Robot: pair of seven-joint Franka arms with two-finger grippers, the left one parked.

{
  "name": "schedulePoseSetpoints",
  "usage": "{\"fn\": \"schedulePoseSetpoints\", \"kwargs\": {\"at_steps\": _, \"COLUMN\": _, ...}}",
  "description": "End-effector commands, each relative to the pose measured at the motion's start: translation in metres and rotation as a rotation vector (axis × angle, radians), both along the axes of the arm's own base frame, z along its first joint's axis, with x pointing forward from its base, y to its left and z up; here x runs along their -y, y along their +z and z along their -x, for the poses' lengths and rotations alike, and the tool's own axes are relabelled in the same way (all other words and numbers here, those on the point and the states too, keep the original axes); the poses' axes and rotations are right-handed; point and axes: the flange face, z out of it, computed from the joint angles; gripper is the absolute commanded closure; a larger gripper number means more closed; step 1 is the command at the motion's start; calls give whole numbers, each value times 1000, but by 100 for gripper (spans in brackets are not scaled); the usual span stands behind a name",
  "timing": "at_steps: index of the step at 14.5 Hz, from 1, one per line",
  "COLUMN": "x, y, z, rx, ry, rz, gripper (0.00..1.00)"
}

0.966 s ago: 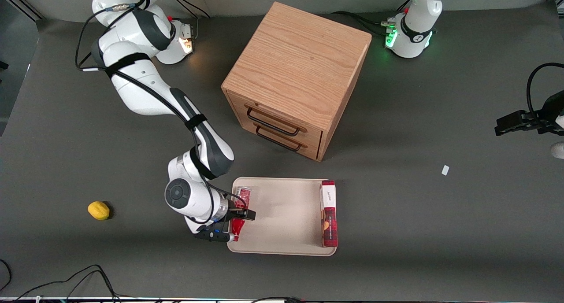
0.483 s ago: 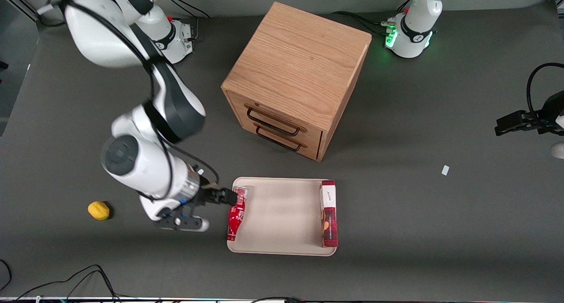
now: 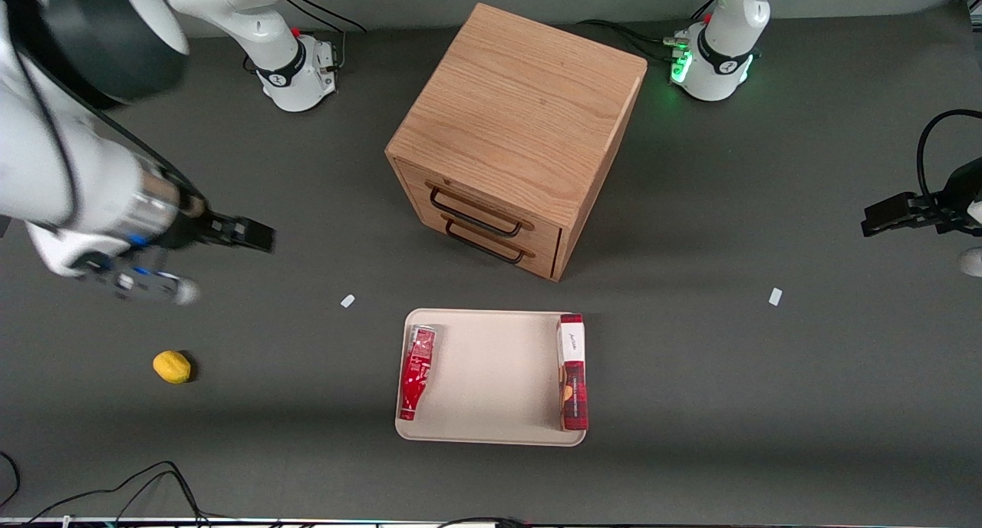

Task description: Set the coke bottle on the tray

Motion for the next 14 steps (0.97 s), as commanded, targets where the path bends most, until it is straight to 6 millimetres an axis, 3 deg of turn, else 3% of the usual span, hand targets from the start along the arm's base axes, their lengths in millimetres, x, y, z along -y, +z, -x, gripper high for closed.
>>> {"fn": "schedulePoseSetpoints", "kwargs": {"at_steps": 1, "x": 39, "y": 31, "z": 56, "rx": -7, "ry": 22, "rz": 28, "gripper": 0}}
{"fn": "schedulePoseSetpoints", "kwargs": {"at_steps": 5, "x": 83, "y": 41, "z": 108, "rx": 0, "ry": 2, "rz": -22, "gripper": 0}}
{"fn": "schedulePoseSetpoints", "kwargs": {"at_steps": 9, "x": 88, "y": 37, "z": 145, "rx": 32, "ry": 2, "rz": -31, "gripper": 0}}
{"fn": "schedulePoseSetpoints", "kwargs": {"at_steps": 11, "x": 84, "y": 42, "z": 144, "rx": 41, "ry": 13, "rz": -29, "gripper": 0}}
{"fn": "schedulePoseSetpoints", "kwargs": {"at_steps": 14, "x": 81, "y": 46, "z": 125, "rx": 51, "ry": -1, "rz": -27, "gripper": 0}}
